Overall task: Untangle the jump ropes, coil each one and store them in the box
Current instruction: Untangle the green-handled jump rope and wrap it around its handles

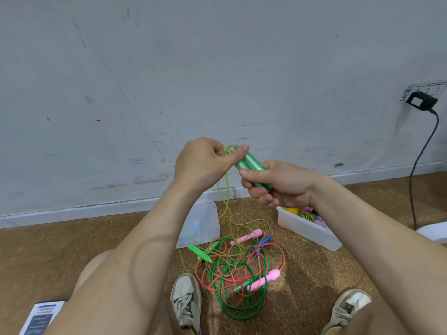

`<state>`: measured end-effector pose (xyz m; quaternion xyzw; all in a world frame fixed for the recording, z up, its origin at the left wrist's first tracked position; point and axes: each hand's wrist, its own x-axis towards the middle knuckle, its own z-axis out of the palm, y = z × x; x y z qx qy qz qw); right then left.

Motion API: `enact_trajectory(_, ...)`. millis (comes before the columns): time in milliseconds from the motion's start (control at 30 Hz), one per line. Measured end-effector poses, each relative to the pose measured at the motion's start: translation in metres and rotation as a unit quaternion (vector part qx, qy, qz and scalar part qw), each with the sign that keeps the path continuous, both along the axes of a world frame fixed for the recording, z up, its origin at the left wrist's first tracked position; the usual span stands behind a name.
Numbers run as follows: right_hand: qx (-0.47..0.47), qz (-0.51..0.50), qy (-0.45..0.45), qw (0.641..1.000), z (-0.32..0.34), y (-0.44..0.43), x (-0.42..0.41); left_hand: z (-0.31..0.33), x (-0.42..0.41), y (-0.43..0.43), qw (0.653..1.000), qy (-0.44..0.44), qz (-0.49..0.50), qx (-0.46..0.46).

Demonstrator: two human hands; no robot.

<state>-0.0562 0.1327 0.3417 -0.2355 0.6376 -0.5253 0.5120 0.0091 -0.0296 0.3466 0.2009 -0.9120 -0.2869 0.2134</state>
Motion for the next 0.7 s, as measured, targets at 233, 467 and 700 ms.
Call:
enact_trajectory(233,-0.077,0.042,-0.120,0.989,0.008,0.002,0.008,0.006,-0.007,0.005,0.927,0.125,-0.176,0.306)
enact_trajectory(467,-0.168,0.030,-0.252,0.953,0.016,-0.005,0.011,0.005,-0.014,0.021,0.779,0.088,-0.154,0.601)
enact_trajectory(700,-0.160,-0.145,-0.190,0.958,0.020,-0.010,0.005,-0.008,-0.023,0.029,0.936,0.063,-0.147,0.313)
